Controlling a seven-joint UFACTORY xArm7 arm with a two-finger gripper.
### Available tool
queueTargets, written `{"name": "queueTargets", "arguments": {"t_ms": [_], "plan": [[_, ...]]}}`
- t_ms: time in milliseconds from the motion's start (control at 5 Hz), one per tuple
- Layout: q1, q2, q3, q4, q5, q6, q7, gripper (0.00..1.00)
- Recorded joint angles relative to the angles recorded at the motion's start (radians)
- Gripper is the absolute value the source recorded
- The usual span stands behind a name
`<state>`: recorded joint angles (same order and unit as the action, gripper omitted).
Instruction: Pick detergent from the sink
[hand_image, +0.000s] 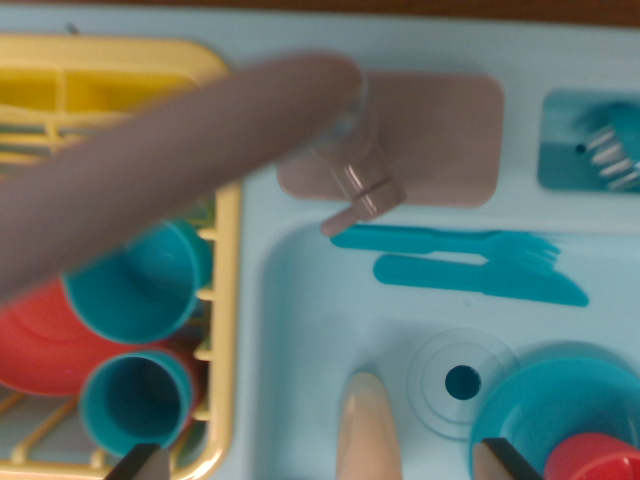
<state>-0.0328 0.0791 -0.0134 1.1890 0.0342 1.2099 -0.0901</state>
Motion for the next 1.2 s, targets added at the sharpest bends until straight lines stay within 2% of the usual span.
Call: {"name": "queueTargets", "arguments": {"t_ms": [200, 400, 600, 800, 1000, 1200], "plan": [[0.0000, 0.000, 0.000, 0.000, 0.0000, 0.000, 0.000, 0.00], [-0.0031, 0.006, -0.005, -0.047, 0.0005, -0.043, -0.016, 0.00], [-0.0031, 0.006, -0.005, -0.047, 0.0005, -0.043, -0.016, 0.00], [-0.0062, 0.012, -0.010, -0.092, 0.0009, -0.084, -0.031, 0.00], [-0.0062, 0.012, -0.010, -0.092, 0.0009, -0.084, -0.031, 0.00], [-0.0090, 0.017, -0.014, -0.135, 0.0014, -0.123, -0.046, 0.00]]}}
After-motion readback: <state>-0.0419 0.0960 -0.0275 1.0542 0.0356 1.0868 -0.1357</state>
